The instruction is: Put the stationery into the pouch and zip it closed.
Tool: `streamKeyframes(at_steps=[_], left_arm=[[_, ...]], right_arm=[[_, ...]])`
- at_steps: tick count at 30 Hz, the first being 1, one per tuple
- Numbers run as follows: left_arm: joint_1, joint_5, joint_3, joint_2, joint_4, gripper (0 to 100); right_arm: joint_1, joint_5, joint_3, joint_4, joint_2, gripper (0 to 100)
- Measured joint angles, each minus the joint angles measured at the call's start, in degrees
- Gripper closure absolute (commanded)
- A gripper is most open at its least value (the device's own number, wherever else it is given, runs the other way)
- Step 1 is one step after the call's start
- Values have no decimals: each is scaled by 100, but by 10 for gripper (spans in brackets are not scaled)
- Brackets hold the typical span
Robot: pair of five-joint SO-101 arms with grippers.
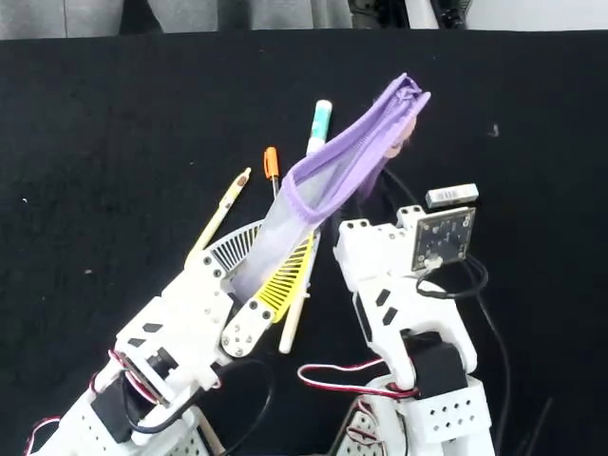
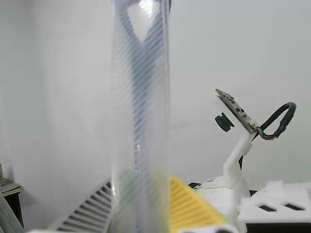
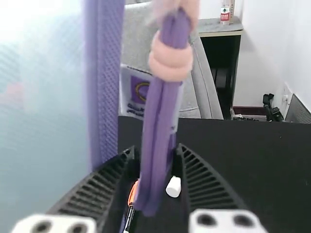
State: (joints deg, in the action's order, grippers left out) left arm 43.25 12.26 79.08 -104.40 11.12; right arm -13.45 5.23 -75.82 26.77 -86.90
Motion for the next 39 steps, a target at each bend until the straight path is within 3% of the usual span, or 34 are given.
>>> streamKeyframes(at_steps=[3, 7, 14, 25, 28, 33, 39], left_arm=[[0, 0, 0, 0, 0, 971], [0, 0, 0, 0, 0, 971], [0, -9, 0, 9, 18, 971], [-149, -9, -9, 0, 149, 970], [-686, -9, -9, 0, 149, 955], [-1670, -9, -9, 0, 211, 833], [-1292, -484, -220, 0, 1204, 834]], right_arm=[[0, 0, 0, -26, 18, 885], [9, 0, 0, -158, 369, 985], [527, 0, 492, -70, 1398, 987], [1231, -26, 1538, 1055, 721, 987], [1231, -273, 2101, 1415, 580, 987], [1248, -387, 3657, 2303, 589, 987], [1257, -668, 6048, 3481, 1486, 988]])
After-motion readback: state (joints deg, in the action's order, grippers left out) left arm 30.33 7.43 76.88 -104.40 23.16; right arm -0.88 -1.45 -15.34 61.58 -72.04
